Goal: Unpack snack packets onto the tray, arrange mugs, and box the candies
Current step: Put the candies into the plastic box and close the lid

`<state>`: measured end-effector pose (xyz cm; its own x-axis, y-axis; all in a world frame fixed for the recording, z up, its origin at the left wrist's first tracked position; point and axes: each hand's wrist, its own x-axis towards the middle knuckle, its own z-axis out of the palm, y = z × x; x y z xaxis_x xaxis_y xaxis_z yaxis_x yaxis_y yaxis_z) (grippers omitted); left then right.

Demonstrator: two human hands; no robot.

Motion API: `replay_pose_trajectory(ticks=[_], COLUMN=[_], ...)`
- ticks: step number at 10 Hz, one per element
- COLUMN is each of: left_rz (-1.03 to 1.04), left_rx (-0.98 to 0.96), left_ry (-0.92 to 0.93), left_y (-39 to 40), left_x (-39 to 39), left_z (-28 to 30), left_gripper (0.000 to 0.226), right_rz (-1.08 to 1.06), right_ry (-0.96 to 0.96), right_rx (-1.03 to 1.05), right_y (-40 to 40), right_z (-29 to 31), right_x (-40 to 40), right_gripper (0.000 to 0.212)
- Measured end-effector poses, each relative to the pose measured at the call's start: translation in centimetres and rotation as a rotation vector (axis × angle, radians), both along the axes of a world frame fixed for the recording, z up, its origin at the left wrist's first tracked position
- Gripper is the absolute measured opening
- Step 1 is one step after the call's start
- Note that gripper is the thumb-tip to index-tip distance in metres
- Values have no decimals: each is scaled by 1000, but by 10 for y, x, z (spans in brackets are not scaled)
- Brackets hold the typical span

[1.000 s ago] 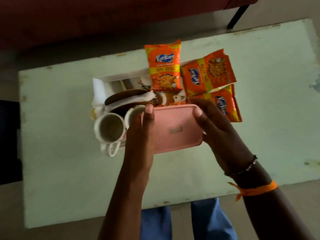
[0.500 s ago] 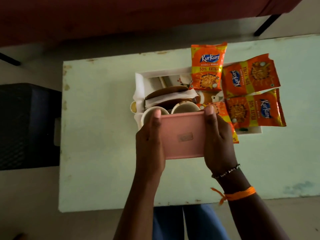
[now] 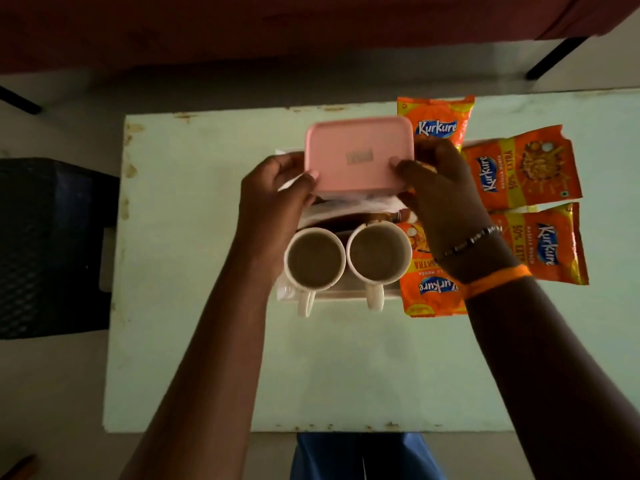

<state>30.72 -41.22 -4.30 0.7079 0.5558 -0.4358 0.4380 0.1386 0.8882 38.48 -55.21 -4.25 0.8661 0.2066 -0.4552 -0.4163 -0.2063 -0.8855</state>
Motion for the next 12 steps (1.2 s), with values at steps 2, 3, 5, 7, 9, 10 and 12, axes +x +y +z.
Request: replay_pose_trajectory(ticks=[2, 3, 5, 7, 9, 10, 12], left_rz=[-74, -179, -256, -289, -301, -252, -218], left_rx=[249, 308, 291, 308, 325, 501, 771], left_ry=[174, 243, 305, 324, 360, 416, 169], left_y=[25, 25, 22, 22, 20, 7, -38], left_x=[36, 40, 38, 40, 41, 35, 9], left_z=[-28, -44, -66, -74, -76, -73, -50], left_gripper=[34, 35, 36, 39, 40, 42, 47], right_rz=[208, 241, 233, 282, 281, 259, 164], right_ry=[-152, -205, -269, -264, -255, -231, -484], right_rx=[-354, -514, -588, -690, -664, -593, -517], right_y=[26, 26, 24, 23, 21, 14, -16], right_z=[-40, -62, -81, -92, -93, -86, -53], right_x=[44, 47, 47, 50, 49, 46, 20], right_gripper=[32, 30, 30, 29, 29, 29, 22])
